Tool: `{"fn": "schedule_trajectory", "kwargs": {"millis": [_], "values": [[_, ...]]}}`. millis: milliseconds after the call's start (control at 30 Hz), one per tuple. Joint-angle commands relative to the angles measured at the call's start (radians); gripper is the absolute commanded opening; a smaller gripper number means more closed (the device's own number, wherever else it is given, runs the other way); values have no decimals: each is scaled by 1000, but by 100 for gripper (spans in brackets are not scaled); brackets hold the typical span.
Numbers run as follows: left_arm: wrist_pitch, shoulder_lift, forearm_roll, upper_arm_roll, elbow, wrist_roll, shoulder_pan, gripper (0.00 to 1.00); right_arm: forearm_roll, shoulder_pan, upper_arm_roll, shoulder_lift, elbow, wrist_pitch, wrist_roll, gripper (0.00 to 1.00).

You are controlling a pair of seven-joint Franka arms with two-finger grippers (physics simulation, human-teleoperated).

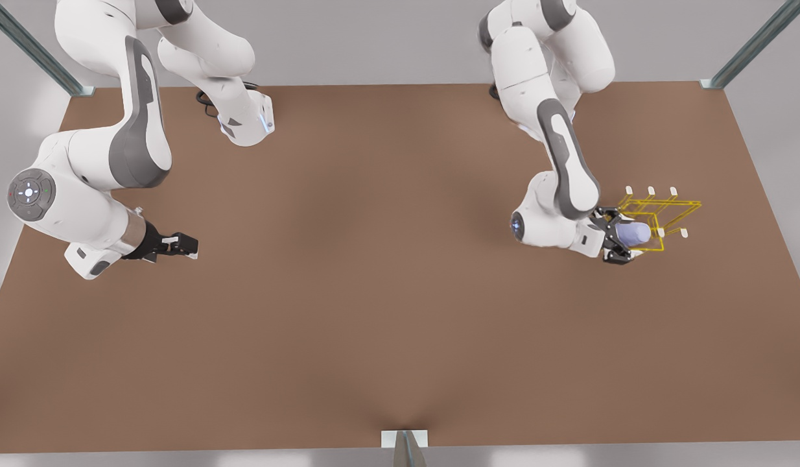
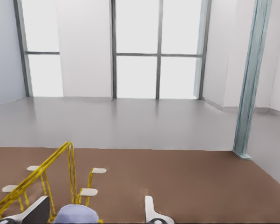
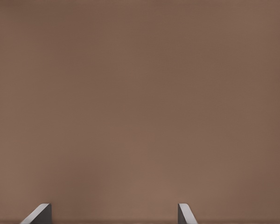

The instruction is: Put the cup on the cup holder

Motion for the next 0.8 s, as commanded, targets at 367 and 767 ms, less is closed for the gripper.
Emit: {"fn": "schedule_trajectory", "kwargs": {"millis": [367, 767], "values": [[-510, -499, -522, -1186, 569, 2138, 1018, 100, 1, 0, 0, 5, 3, 0, -3, 100], [-765, -446, -557, -1317, 742, 2179, 1199, 100, 1, 0, 0, 5, 3, 0, -4, 100]]}}
